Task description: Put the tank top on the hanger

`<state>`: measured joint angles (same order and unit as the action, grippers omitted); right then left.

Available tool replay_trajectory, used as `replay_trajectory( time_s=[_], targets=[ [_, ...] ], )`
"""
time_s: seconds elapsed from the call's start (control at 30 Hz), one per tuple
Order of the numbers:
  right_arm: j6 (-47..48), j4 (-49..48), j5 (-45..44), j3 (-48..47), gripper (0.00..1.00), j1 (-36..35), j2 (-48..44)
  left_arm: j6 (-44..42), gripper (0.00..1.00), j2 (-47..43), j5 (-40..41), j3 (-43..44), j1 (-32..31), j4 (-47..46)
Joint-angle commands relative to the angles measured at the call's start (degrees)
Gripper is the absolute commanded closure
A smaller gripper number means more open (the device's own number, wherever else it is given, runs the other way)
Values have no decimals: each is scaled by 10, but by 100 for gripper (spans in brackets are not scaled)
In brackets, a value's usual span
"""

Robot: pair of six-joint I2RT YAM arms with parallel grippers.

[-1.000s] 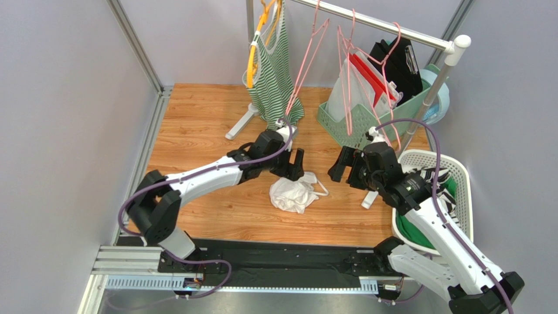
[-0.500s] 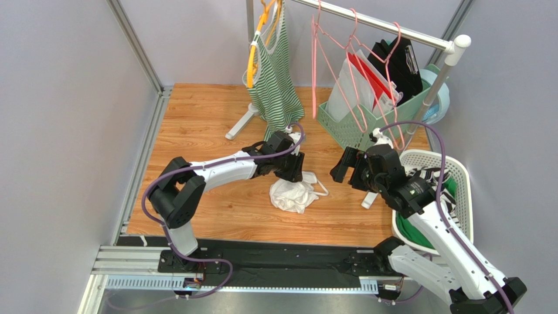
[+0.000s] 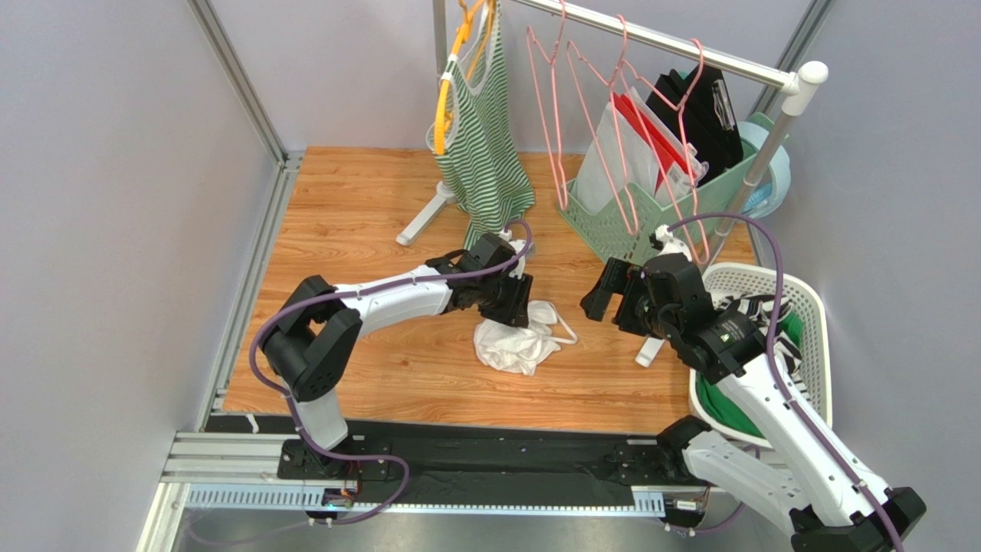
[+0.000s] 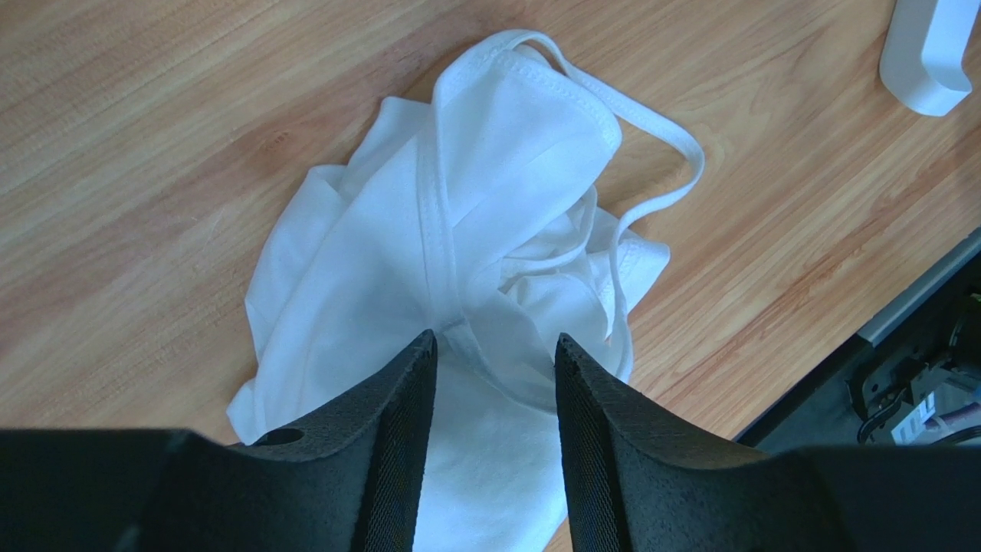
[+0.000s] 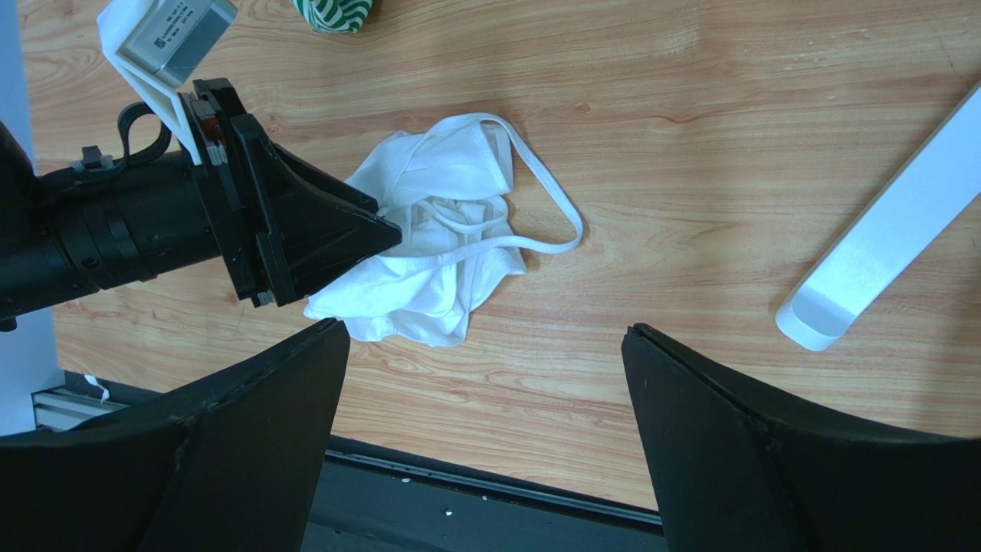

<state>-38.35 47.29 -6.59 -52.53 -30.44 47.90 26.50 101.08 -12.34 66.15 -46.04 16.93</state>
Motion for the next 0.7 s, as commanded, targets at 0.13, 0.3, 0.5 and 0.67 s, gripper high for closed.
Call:
replay_trajectory(
  time_s=[0.13,0.3,0.5,0.67],
  targets=[
    [-1,-19,-12,2,4,2,-10,20,79,27,-8,18,-1,14],
    [-4,-18,-14,8,4,2,-16,36,100,-4,18,13,0,-7],
    [-1,-19,-19,6,4,2,-13,47,100,-141,49,54,12,-5],
    [4,-26,-17,9,4,1,-3,51,100,-220,57,29,12,3]
  ],
)
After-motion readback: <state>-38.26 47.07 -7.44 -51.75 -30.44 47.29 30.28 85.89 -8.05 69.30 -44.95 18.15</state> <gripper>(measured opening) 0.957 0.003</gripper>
